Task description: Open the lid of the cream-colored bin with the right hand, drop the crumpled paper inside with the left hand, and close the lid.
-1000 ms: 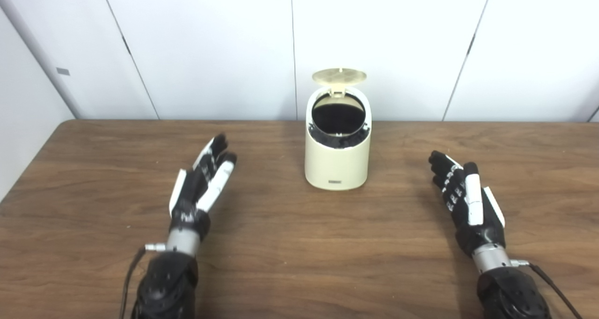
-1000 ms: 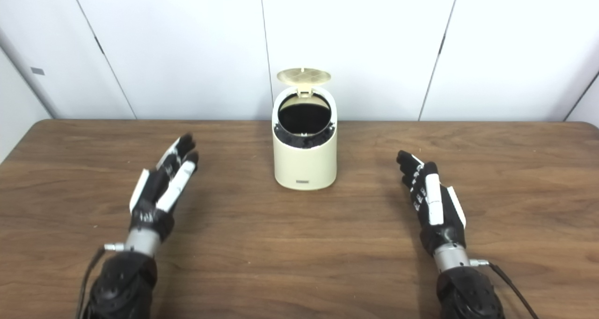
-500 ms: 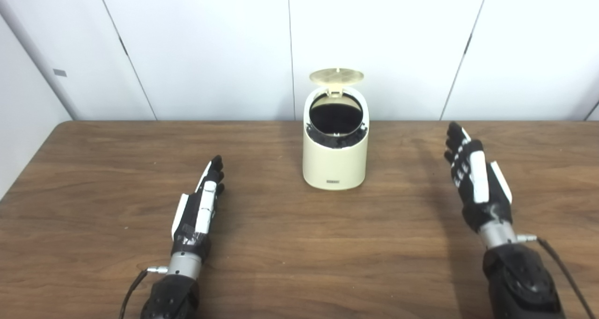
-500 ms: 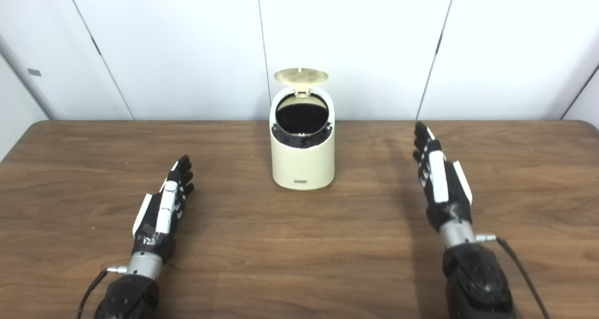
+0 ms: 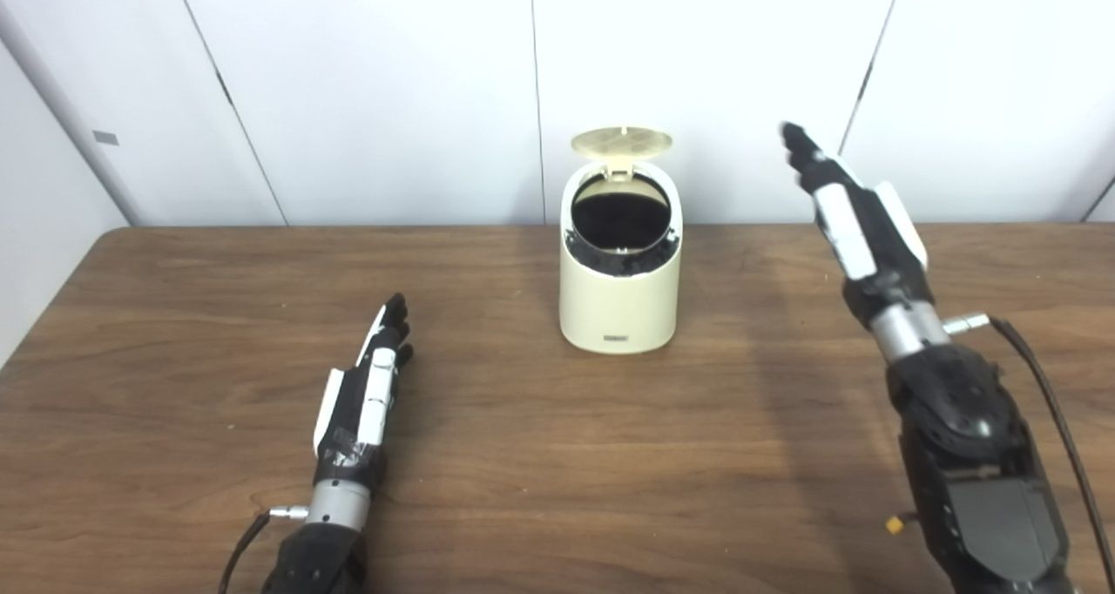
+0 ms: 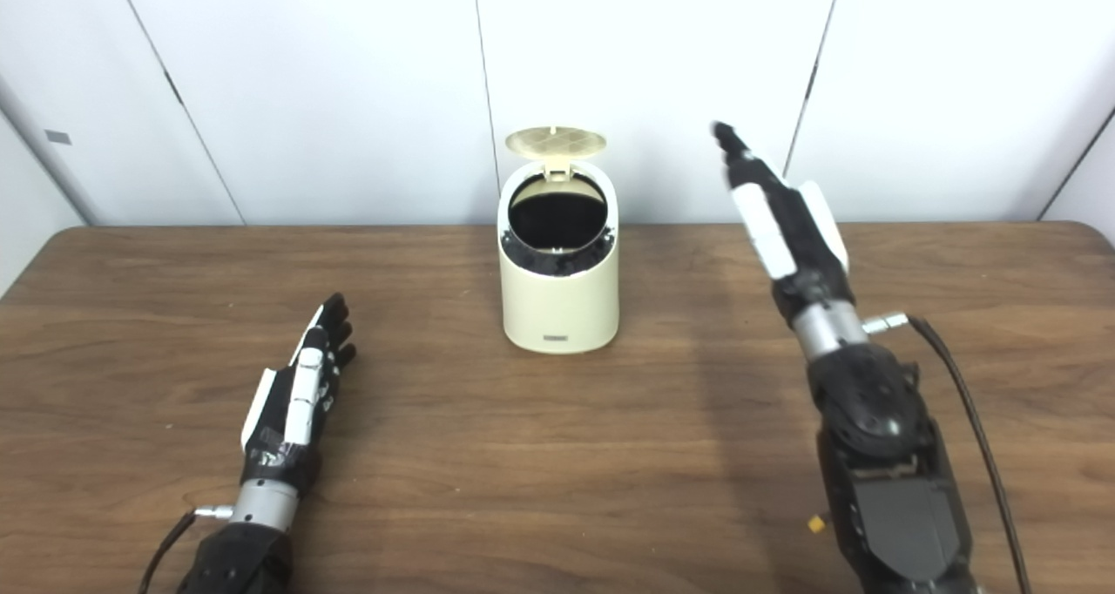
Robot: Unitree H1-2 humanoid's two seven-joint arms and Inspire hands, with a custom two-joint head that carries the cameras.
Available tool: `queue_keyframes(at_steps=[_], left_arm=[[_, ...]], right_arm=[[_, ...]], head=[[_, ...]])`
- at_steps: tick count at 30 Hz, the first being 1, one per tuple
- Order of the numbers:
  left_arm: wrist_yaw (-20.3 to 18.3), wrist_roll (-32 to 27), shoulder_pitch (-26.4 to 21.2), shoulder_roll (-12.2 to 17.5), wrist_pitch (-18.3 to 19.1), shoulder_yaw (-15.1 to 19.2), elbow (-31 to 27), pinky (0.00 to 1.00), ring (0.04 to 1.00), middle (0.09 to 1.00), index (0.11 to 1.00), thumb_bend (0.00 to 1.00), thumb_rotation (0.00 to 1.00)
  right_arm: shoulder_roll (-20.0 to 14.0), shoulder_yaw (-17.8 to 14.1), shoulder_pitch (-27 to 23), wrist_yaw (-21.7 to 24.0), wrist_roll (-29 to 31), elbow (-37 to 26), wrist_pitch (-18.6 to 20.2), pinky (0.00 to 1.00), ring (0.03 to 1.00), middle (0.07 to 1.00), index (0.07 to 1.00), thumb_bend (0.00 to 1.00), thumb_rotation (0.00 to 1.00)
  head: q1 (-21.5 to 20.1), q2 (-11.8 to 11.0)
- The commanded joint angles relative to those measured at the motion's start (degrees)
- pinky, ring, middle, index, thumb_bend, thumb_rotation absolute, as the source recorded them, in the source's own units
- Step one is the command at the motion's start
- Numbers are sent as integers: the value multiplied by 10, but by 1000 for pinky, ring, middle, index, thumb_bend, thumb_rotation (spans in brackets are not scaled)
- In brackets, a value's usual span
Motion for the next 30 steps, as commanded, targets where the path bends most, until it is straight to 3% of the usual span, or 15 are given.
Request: queue_keyframes(at_steps=[1,6,11,15,19,30], left_arm=[[4,6,9,6,2,-1,9,1000,1000,1000,1000,598,1000],[7,9,13,5,-2,-3,12,1000,1000,1000,1000,591,1000],[3,6,16,3,1,-7,11,1000,1000,1000,1000,583,1000],[2,6,19,1,6,-11,10,1000,1000,1000,1000,590,972],[1,0,20,0,7,-13,11,1000,1000,1000,1000,591,934],[0,-1,17,-3,9,-17,14,994,1000,1000,1000,619,899]], right_arm=[[-18,17,-48,5,-42,-14,-18,901,937,936,895,531,1000],[-41,59,-92,24,-116,-21,-6,852,905,912,888,578,1000],[-38,74,-127,45,-138,-28,25,787,867,891,866,577,1000],[-41,85,-157,64,-148,-18,24,851,892,905,873,598,1000],[-37,85,-170,74,-144,-11,28,836,890,907,878,620,1000],[-54,121,-183,117,-213,-45,44,936,964,944,901,601,1000]], head=[[1,0],[-4,0],[-4,-2],[-5,-1],[-4,-1],[-6,0]])
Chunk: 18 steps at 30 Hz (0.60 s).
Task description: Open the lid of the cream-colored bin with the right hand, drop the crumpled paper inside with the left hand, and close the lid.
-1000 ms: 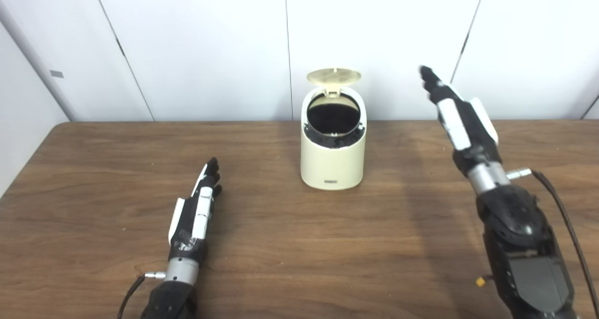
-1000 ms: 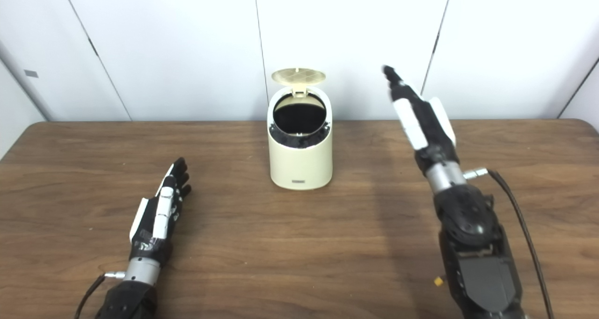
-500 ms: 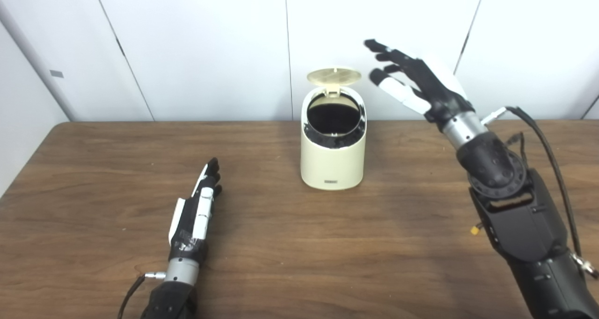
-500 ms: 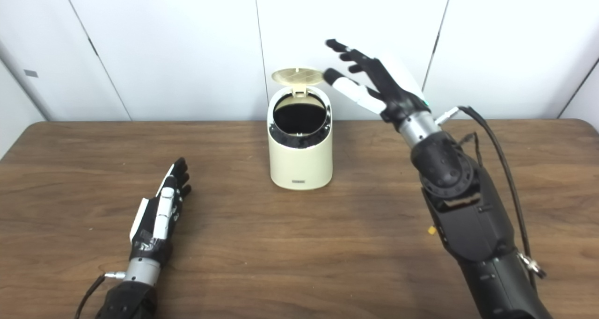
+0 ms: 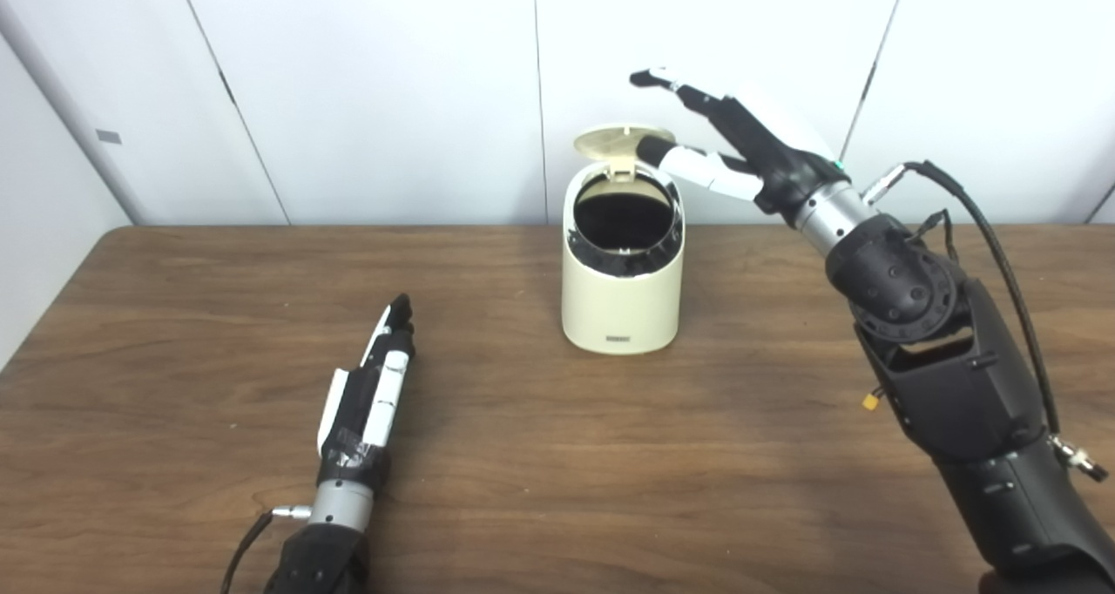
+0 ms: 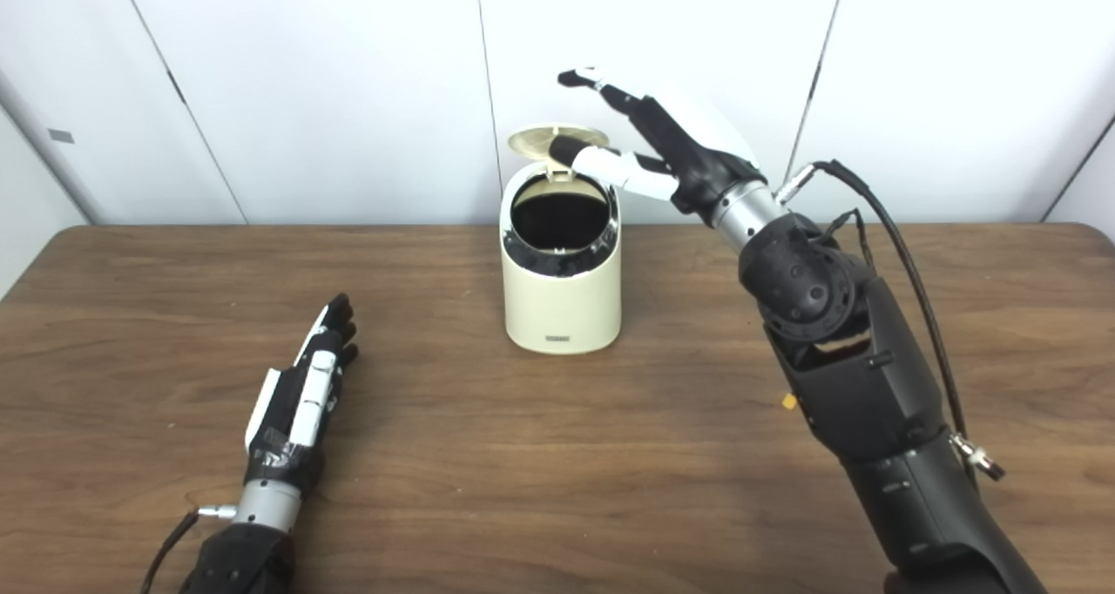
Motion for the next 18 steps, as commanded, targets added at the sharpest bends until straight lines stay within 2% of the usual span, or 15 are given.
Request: queue_keyframes(at_steps=[1,5,12,18], left_arm=[[2,-3,14,-6,11,-4,13,988,1000,1000,1000,624,897],[3,-4,13,-9,14,-5,11,967,1000,1000,1000,649,896],[6,-6,14,-12,14,-6,10,954,1000,1000,1000,666,921],[5,-8,13,-11,15,-7,10,934,1000,1000,1000,677,923]], right_arm=[[-16,3,-37,1,-21,-22,-13,936,961,940,896,589,1000],[-24,14,-41,12,-39,-27,-29,951,965,923,863,552,1000],[-35,28,-37,36,-61,-37,-24,927,974,919,852,566,1000],[-38,31,-30,56,-72,-44,-18,973,992,939,856,585,1000]], head=[[1,1],[2,2],[4,3],[5,3]])
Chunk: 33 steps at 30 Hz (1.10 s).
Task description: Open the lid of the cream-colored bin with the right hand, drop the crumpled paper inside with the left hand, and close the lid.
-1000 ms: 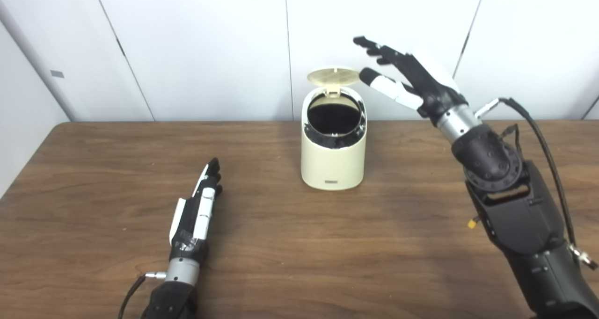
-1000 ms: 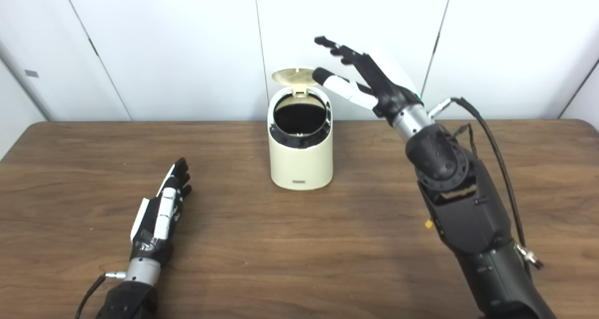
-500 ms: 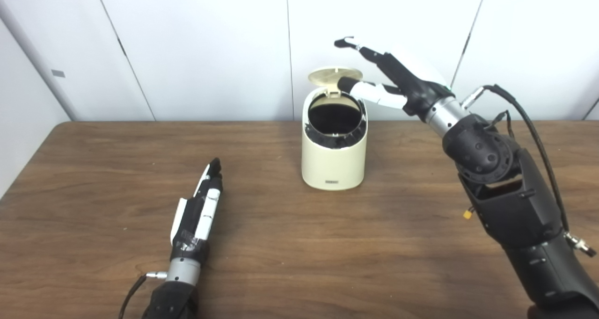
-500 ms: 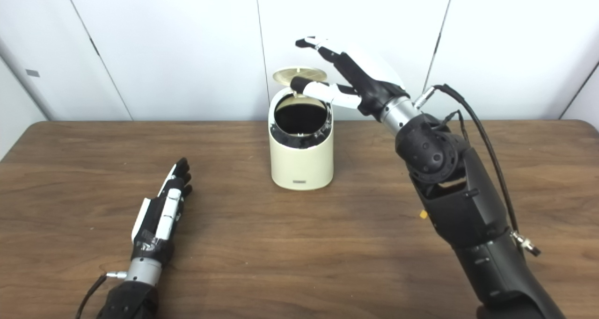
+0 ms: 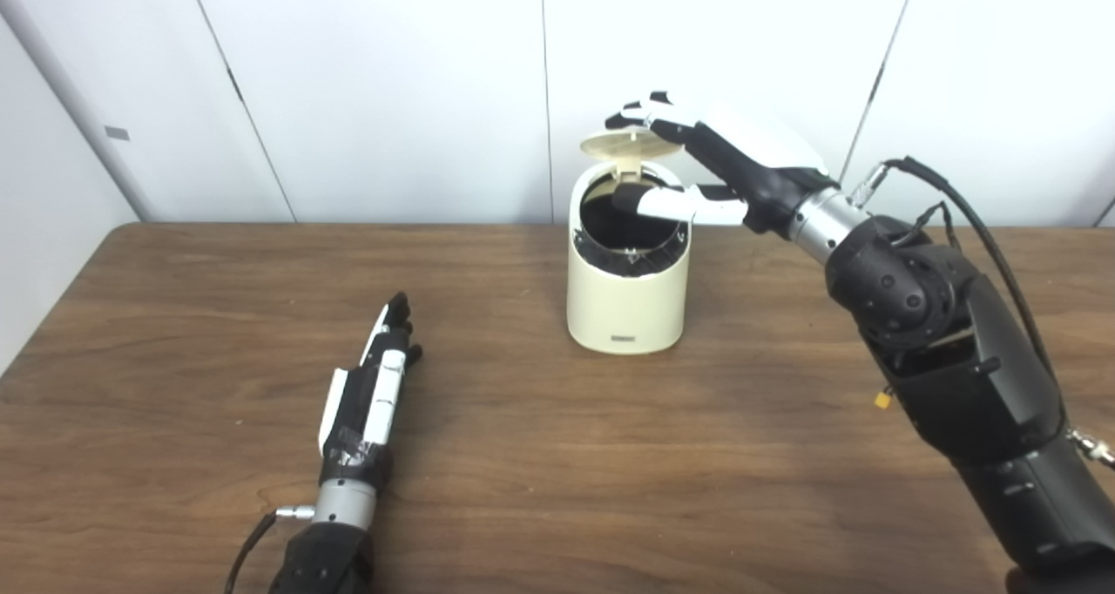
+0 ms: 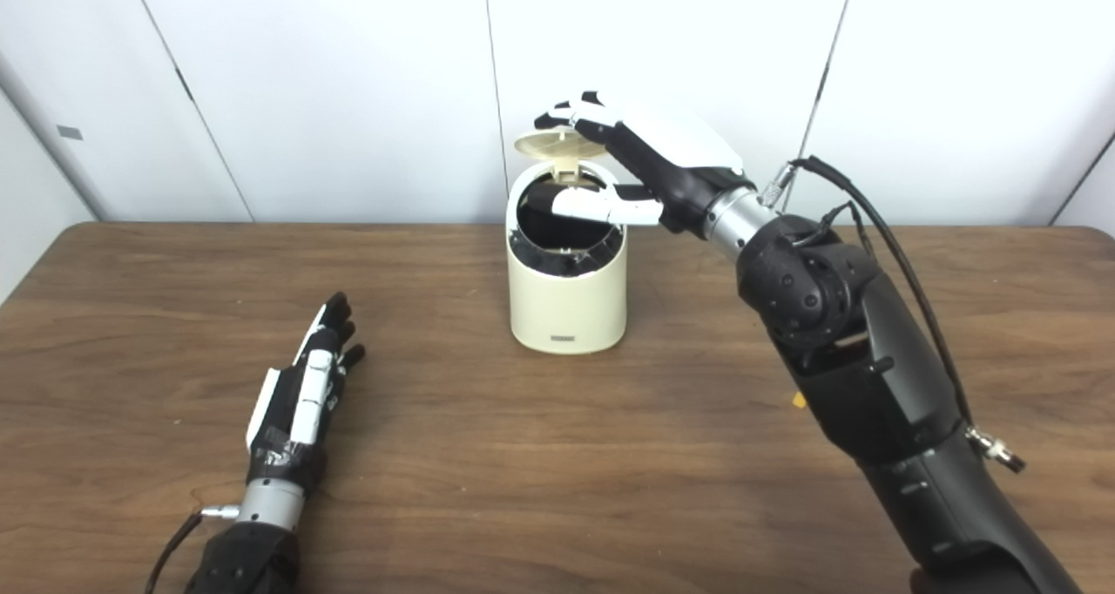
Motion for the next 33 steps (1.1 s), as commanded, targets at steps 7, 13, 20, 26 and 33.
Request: queue_keyframes(at_steps=[7,13,20,26,33], left_arm=[[-3,-5,15,-3,8,-9,7,903,1000,1000,1000,666,922],[-1,-3,16,-1,10,-10,6,897,1000,1000,1000,674,915],[6,0,17,-4,21,-9,-3,892,1000,1000,1000,683,906],[4,-1,17,-1,20,-11,-4,900,1000,1000,1000,684,911],[5,-1,16,-1,16,-11,0,871,1000,1000,1000,674,893]], right_arm=[[-8,-13,-11,1,-3,-27,-7,963,1000,942,858,609,1000],[-9,-17,-3,5,-4,-31,-5,946,1000,942,860,604,1000],[-9,-23,5,12,1,-31,-2,948,1000,950,865,597,1000],[-11,-23,15,16,2,-34,-3,954,1000,924,860,595,1000],[-12,-11,27,21,-6,-41,-8,937,1000,921,866,620,1000]], head=[[0,2],[2,3],[3,7],[4,10],[4,10]])
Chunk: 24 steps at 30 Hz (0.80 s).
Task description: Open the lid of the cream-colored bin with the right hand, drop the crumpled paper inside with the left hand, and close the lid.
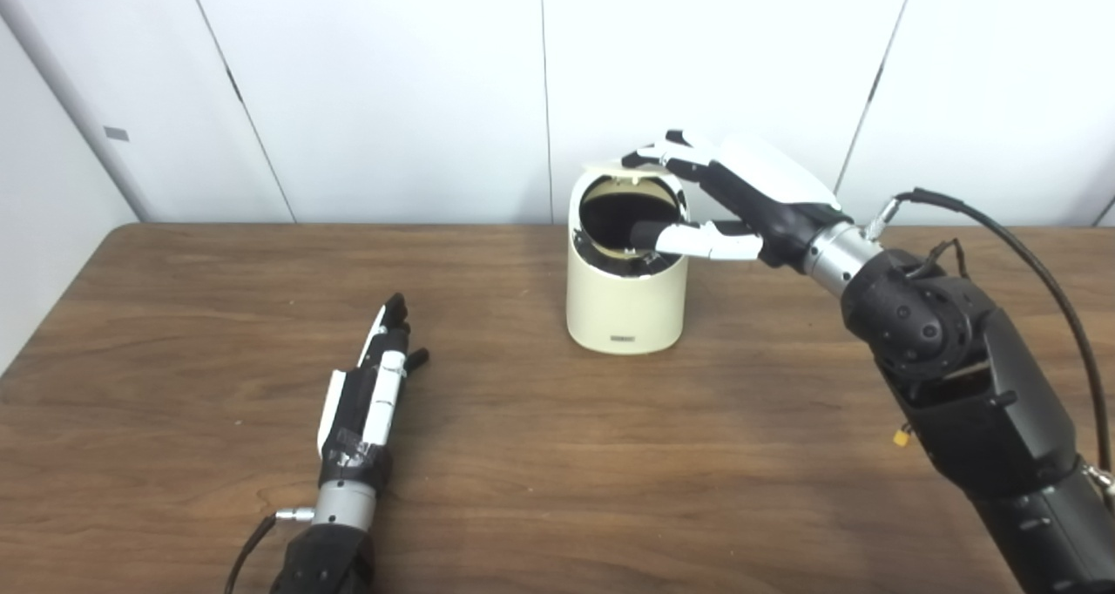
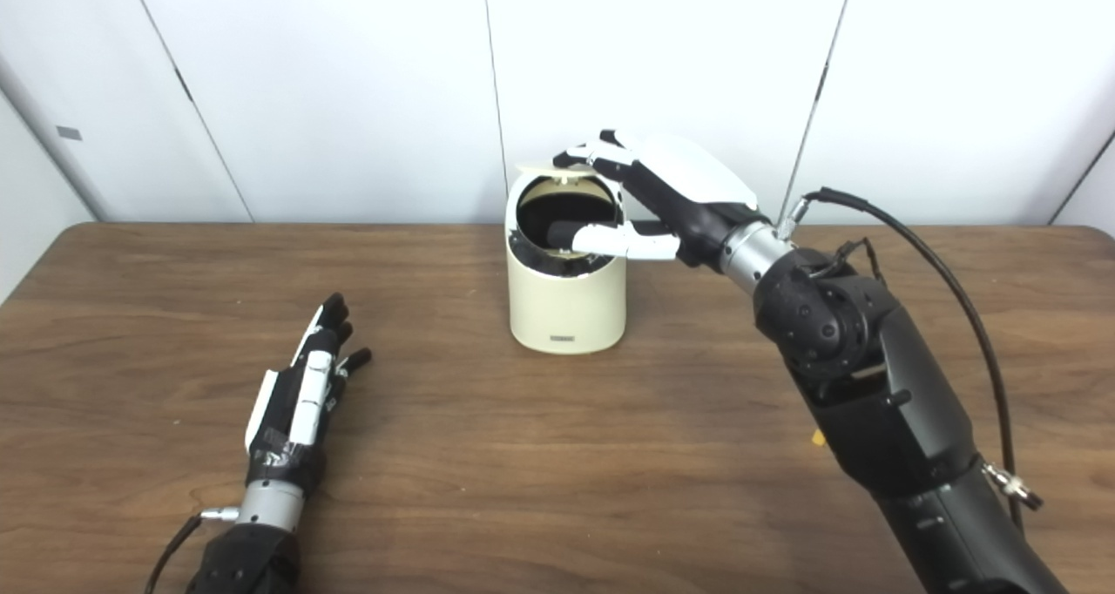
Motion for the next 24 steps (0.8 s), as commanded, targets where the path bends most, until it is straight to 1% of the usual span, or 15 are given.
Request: queue_keyframes(at_steps=[1,6,8,13,18,24], left_arm=[[-5,2,14,-1,11,-8,2,870,1000,1000,1000,670,900],[-4,3,15,-2,15,-9,0,884,1000,1000,1000,678,893],[-2,7,15,-2,18,-10,-1,890,1000,1000,1000,679,894],[-1,10,15,-2,22,-11,-3,907,1000,1000,1000,686,898],[1,13,13,-2,25,-13,-6,983,1000,1000,1000,686,894],[5,18,14,-2,21,-14,-8,982,1000,1000,1000,695,894]], right_arm=[[-7,1,-15,0,-8,-24,-12,938,1000,920,865,611,1000],[-6,19,-7,12,-13,-24,-18,980,1000,933,881,606,1000],[-5,24,-5,19,-15,-25,-12,996,1000,942,883,618,1000],[-5,35,1,25,-32,-27,-16,1000,1000,946,880,659,1000],[-4,44,7,20,-51,-29,-24,1000,1000,962,885,665,1000],[-2,47,15,21,-63,-34,-27,1000,1000,973,881,646,1000]], head=[[1,3],[3,5],[3,6],[3,7],[5,10],[6,12]])
